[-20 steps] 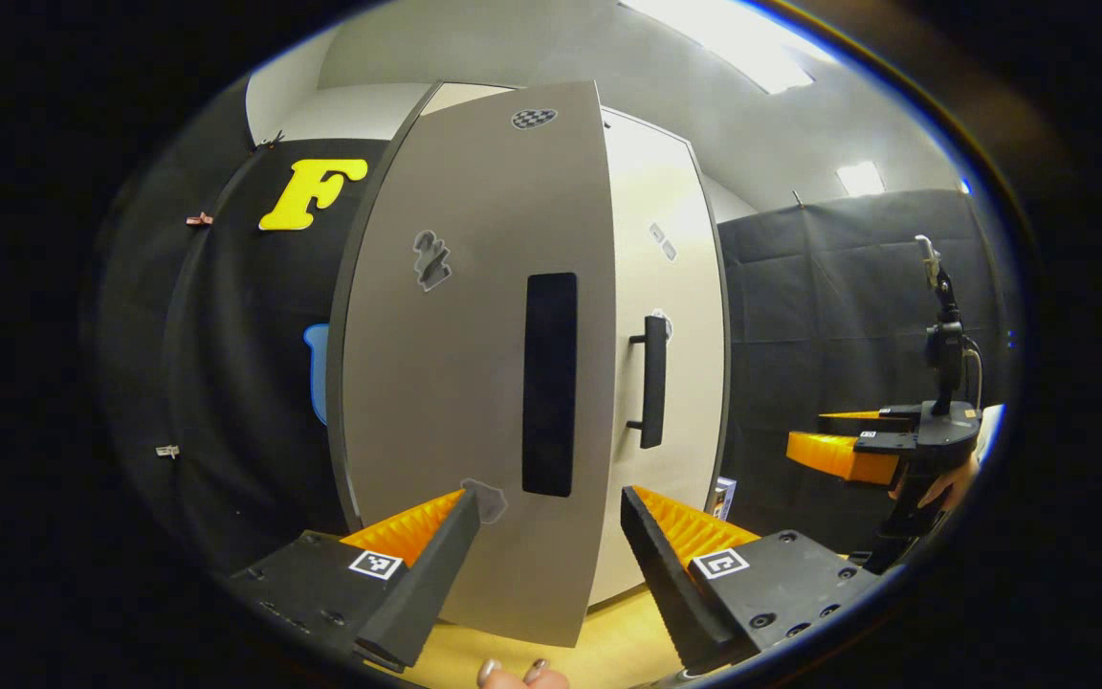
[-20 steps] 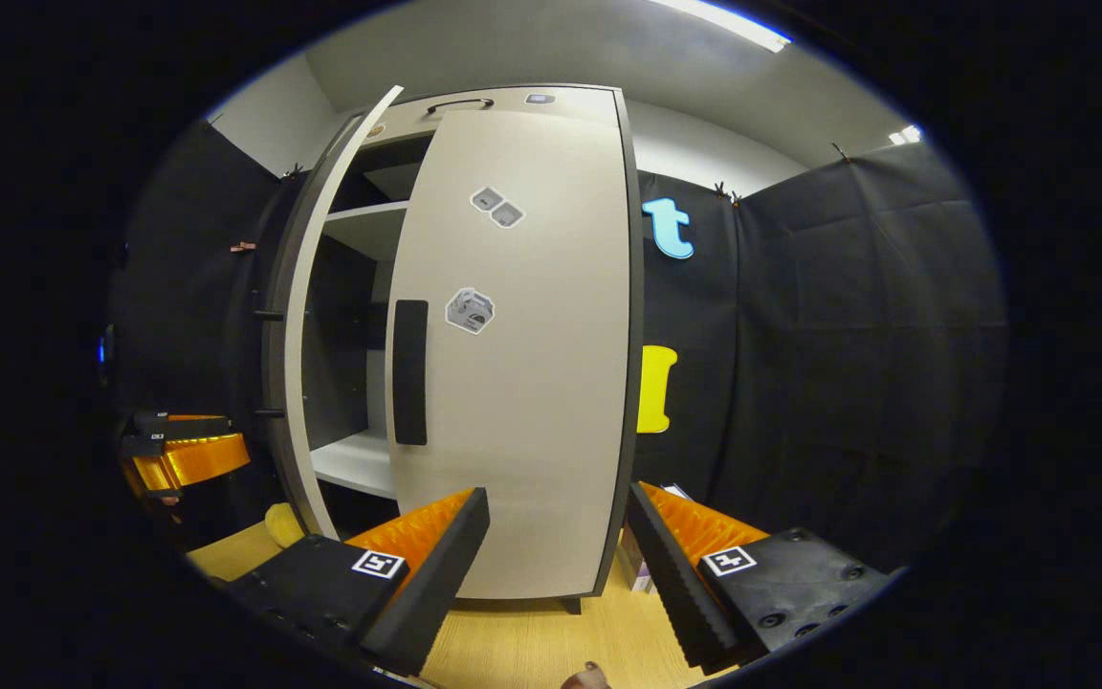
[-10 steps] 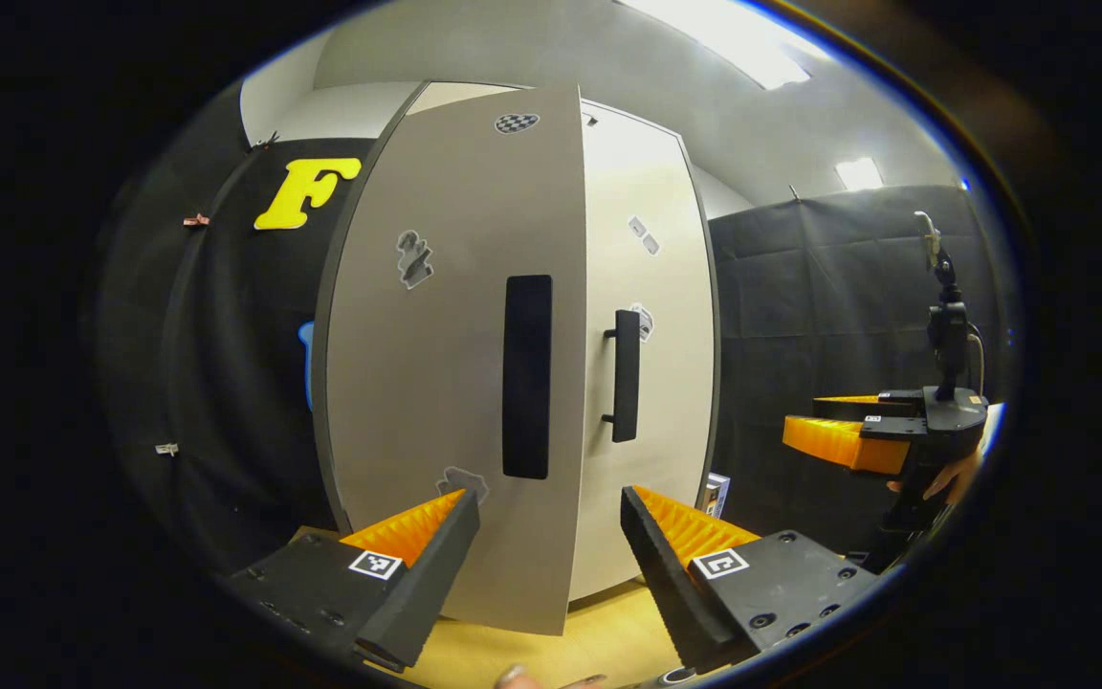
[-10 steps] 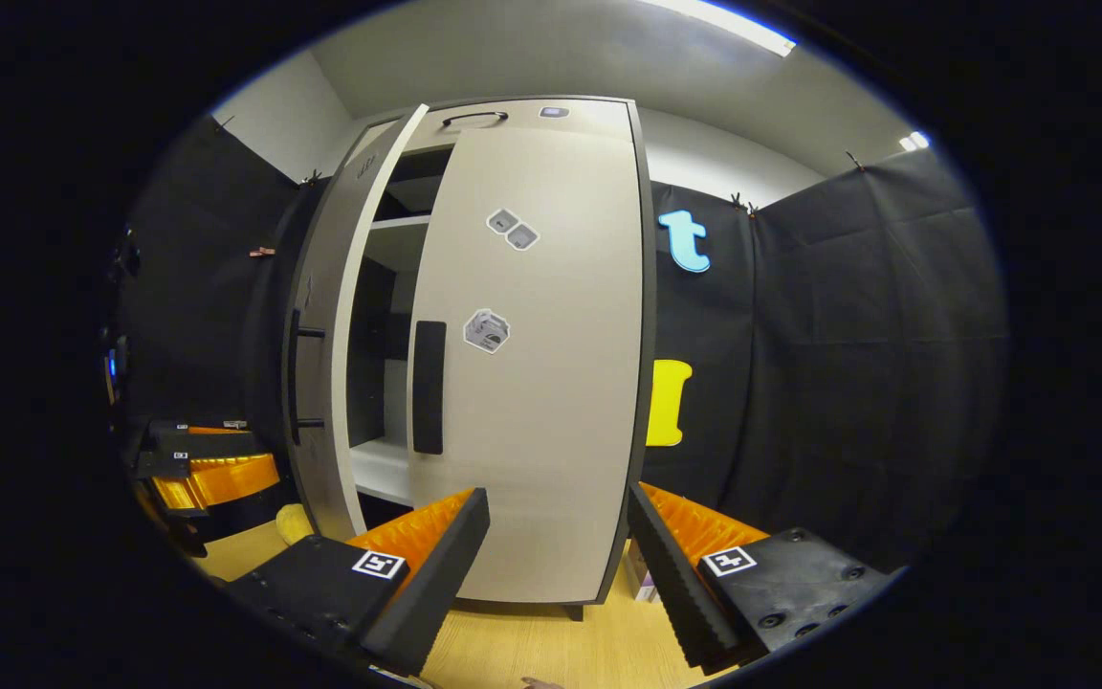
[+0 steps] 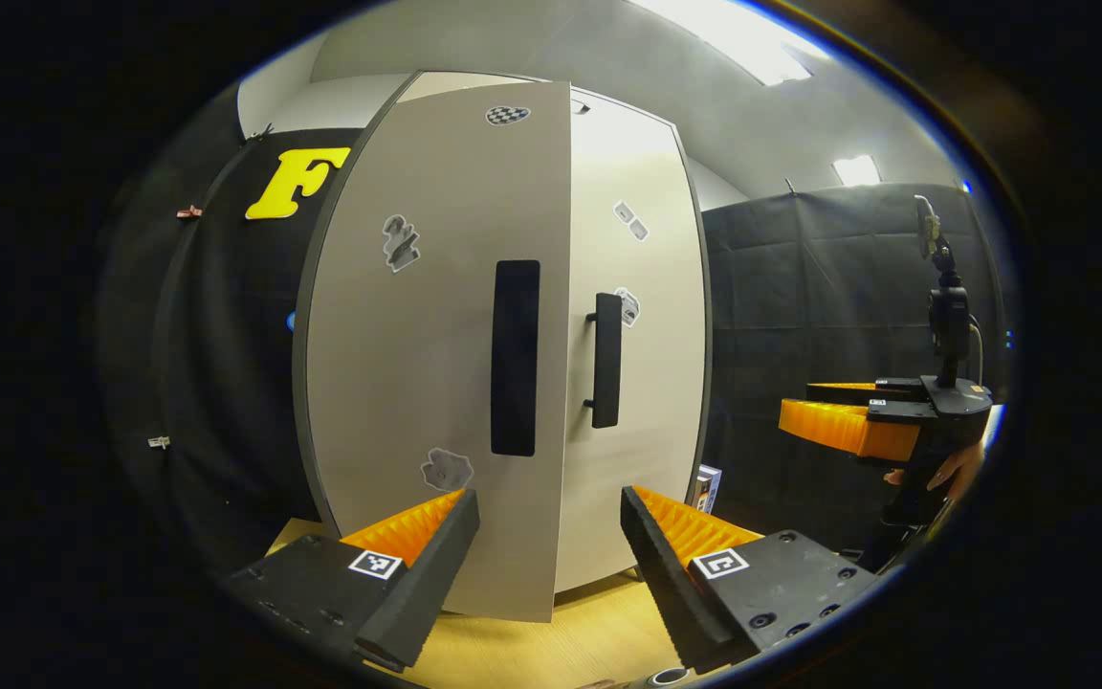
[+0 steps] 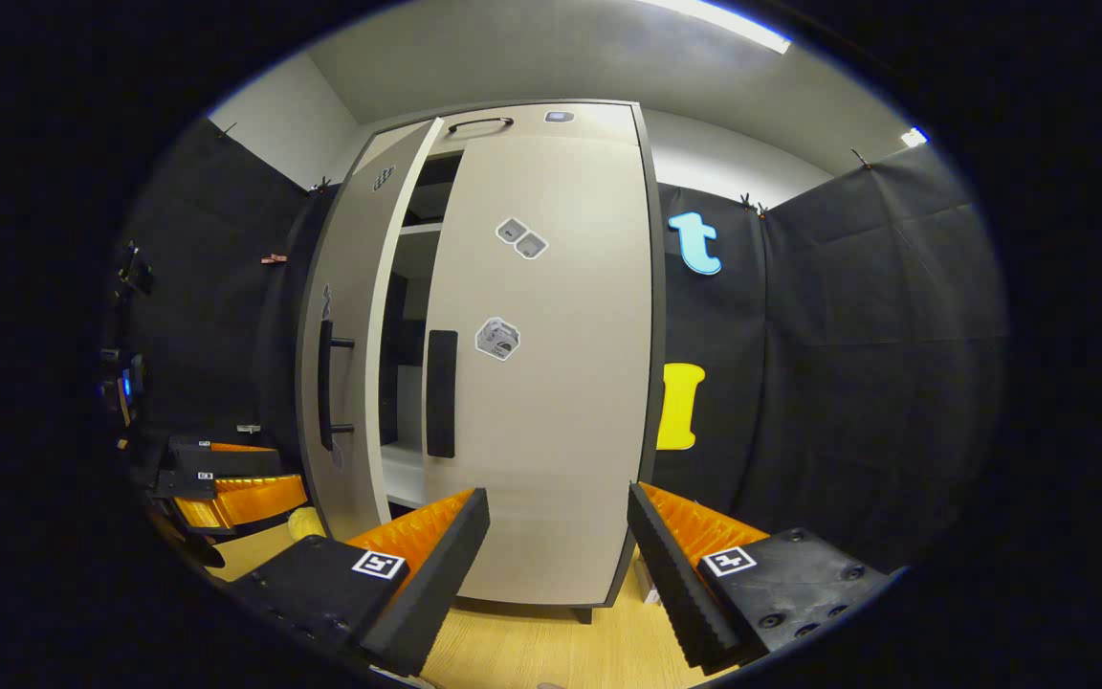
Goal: Grasp the bottle in the cabinet with the left hand and place it on the coaster, then close the right door with the right hand and the left door with the left hand.
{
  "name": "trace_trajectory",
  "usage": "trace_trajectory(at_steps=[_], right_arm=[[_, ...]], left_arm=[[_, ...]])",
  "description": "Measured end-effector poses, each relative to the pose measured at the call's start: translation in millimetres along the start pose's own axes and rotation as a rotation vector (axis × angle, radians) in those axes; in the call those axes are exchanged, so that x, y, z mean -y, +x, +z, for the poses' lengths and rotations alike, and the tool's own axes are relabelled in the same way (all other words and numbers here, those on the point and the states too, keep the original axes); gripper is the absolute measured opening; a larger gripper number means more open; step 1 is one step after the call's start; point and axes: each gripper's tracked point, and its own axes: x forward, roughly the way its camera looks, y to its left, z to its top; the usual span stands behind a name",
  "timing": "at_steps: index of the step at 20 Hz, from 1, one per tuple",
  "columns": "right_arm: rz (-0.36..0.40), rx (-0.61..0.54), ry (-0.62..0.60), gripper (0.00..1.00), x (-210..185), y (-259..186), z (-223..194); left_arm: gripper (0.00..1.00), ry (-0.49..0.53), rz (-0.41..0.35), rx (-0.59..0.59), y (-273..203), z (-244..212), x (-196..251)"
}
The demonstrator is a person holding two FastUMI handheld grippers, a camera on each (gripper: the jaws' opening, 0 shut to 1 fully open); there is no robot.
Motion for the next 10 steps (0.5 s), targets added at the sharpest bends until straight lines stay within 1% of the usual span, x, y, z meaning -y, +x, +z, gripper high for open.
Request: trace_trajectory(at_steps=[5,6,7,10], right_arm=[[0.020,0.007,0.014,0.96,-5.7,3.4,1.9],[0.025,0.015,0.019,0.96,-7.0,2.8,4.6],[0.029,0.021,0.022,0.96,-8.9,2.2,6.7],[0.038,0.032,0.019,0.96,-11.3,1.7,10.7]], left_arm=[[0.94,0.035,0.000,-0.011,1.3,-1.1,8.1],[0.92,0.042,0.003,-0.008,1.4,0.5,9.3],[0.94,0.046,0.005,-0.006,0.2,1.3,10.7],[0.94,0.050,0.017,-0.006,-1.1,2.0,10.2]])
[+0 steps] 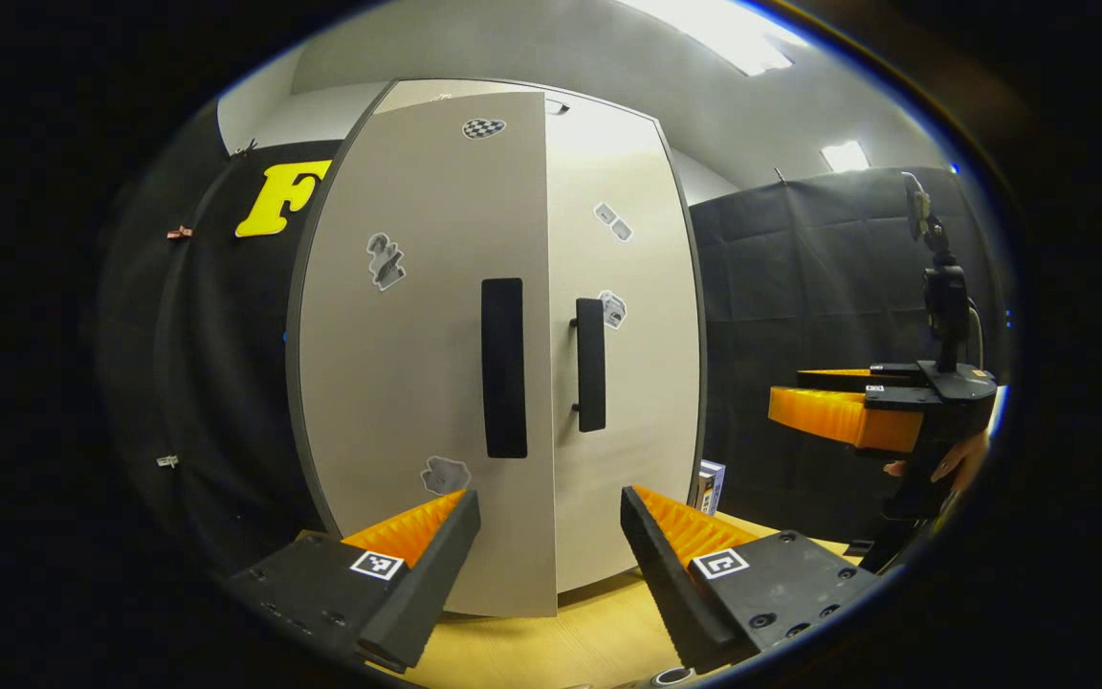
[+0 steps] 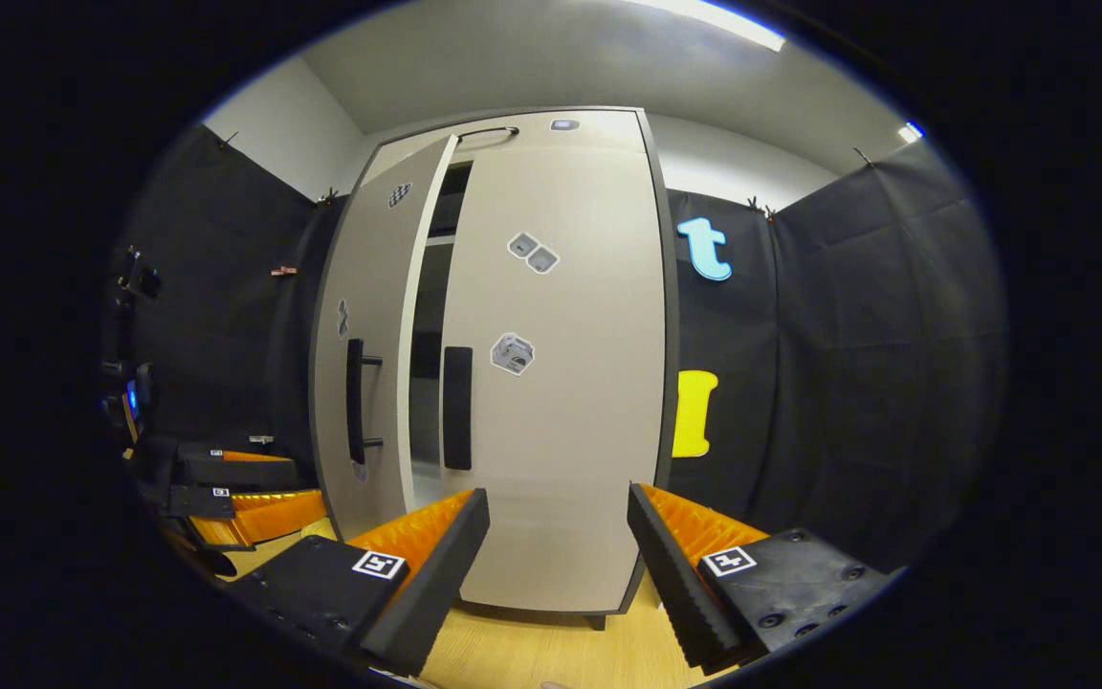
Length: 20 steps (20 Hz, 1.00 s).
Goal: Grasp the bottle in the cabinet with the left hand and place it on the coaster, then close the right door with the right hand and the left door with the left hand.
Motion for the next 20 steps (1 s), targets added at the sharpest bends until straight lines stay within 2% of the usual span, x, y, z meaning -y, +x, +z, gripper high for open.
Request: trace_trajectory(at_steps=[6,12,15,20], right_arm=[[-0.013,0.013,0.021,0.96,-2.2,3.1,5.7],[-0.037,0.010,0.048,0.96,-1.4,6.8,5.6],[-0.035,0.011,0.055,0.97,-2.9,7.0,6.0],[-0.049,0.004,0.036,0.96,-2.7,8.8,2.8]], left_arm=[[0.94,0.009,0.085,0.020,-12.8,2.5,5.9],[0.94,-0.015,0.139,-0.002,-8.8,-1.6,0.9],[0.94,-0.018,0.197,-0.011,-11.8,-2.5,-8.8],[0.94,-0.043,0.201,-0.001,-15.5,1.6,-14.7]])
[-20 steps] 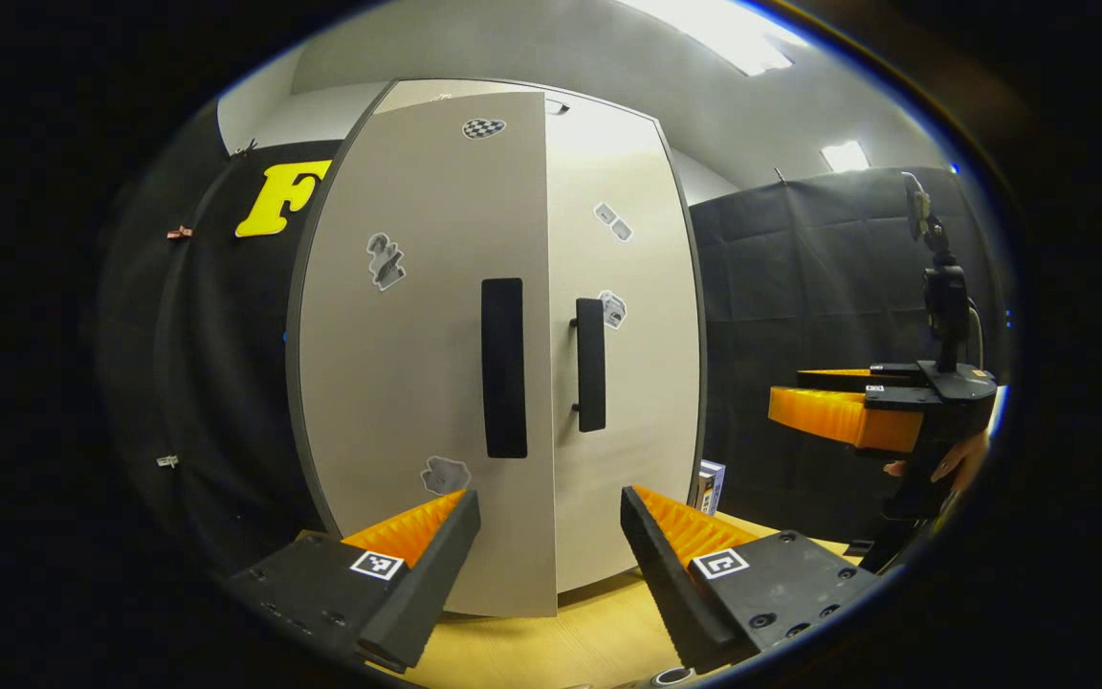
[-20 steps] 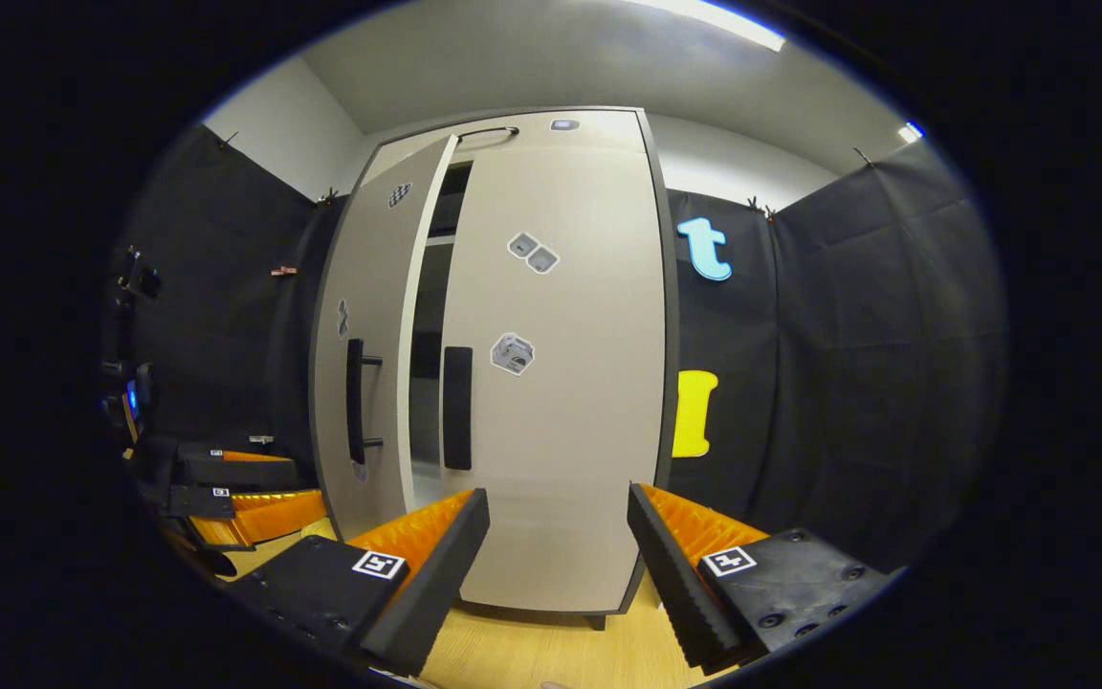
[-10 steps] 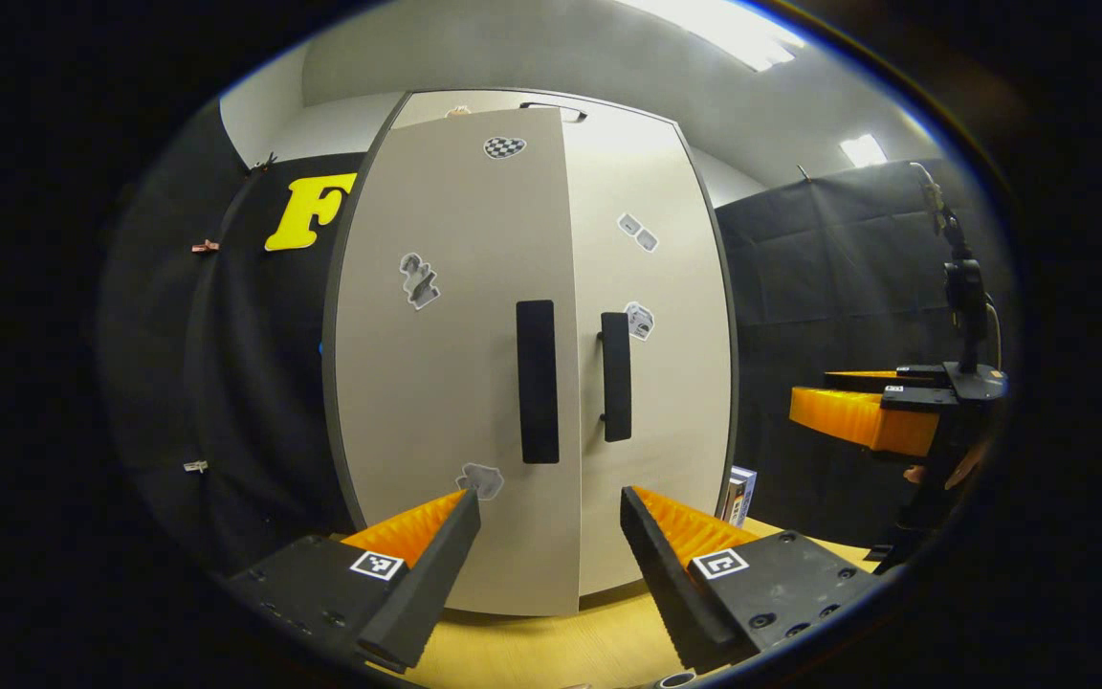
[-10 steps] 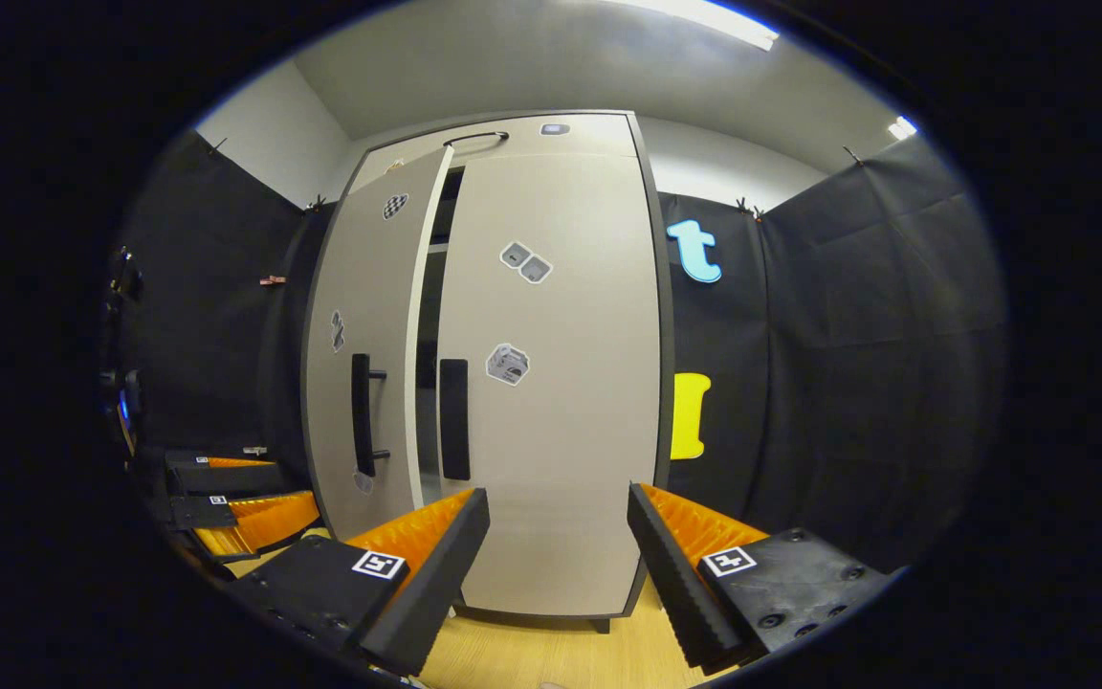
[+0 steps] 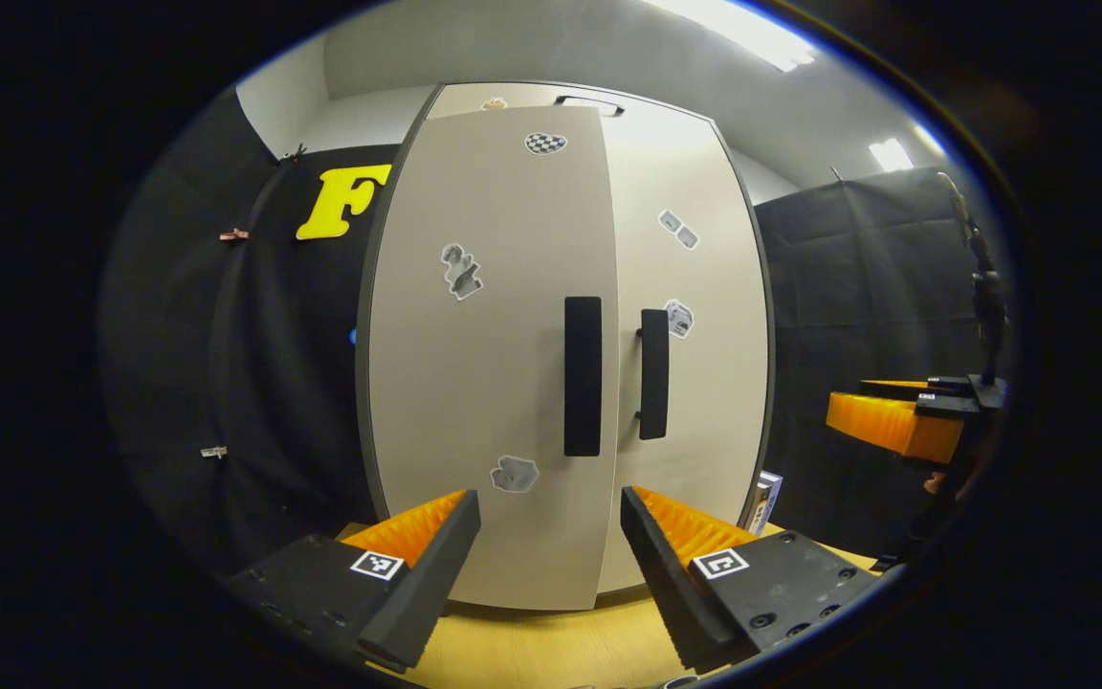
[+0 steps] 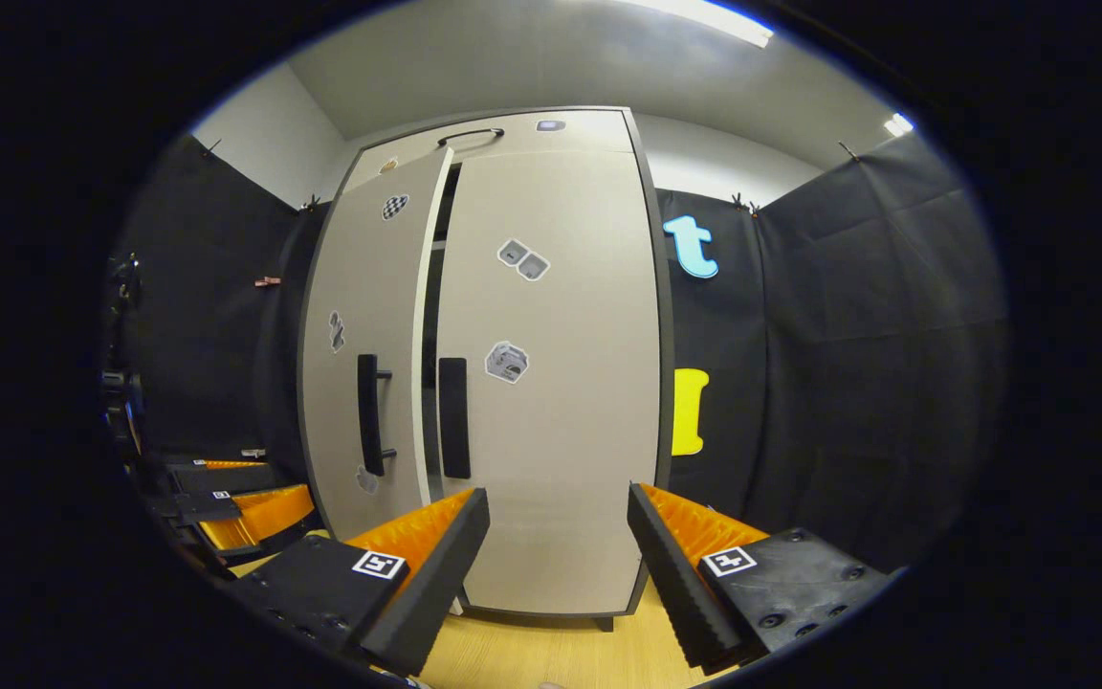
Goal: Grasp the bottle in the cabinet with the left hand and place it on the coaster, then close the right door with the right hand and the left door with the left hand.
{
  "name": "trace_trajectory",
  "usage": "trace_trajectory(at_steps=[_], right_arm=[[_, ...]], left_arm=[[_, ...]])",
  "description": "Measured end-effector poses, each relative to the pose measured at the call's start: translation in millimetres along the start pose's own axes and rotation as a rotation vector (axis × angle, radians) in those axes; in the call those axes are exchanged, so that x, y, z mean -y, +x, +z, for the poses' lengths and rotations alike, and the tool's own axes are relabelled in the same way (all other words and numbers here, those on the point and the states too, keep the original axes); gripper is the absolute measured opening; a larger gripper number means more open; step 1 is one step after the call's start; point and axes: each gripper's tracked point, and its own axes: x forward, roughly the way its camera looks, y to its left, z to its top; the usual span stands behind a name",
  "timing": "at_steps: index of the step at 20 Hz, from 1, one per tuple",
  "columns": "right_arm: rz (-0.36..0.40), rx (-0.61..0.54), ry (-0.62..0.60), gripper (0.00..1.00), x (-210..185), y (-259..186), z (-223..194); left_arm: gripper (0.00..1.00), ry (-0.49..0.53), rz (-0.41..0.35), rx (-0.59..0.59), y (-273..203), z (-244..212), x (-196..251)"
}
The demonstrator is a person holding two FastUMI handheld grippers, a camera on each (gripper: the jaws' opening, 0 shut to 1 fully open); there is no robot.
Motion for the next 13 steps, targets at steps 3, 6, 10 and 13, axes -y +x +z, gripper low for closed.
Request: trace_trajectory(at_steps=[3,6,10,13], right_arm=[[0.002,0.006,-0.004,0.96,-3.9,0.9,1.9],[0.009,0.013,-0.016,0.96,-9.4,1.3,3.0],[0.018,0.018,-0.027,0.97,-17.3,1.5,3.1],[0.018,0.026,-0.040,0.96,-21.2,0.2,4.7]], left_arm=[[0.94,-0.010,-0.002,-0.006,-0.2,-1.6,-1.7],[0.94,-0.014,-0.003,-0.004,-2.1,0.9,-4.4],[0.94,-0.013,-0.015,-0.007,-5.6,1.4,-4.0],[0.94,0.001,-0.018,-0.009,-8.2,1.3,-6.1]])
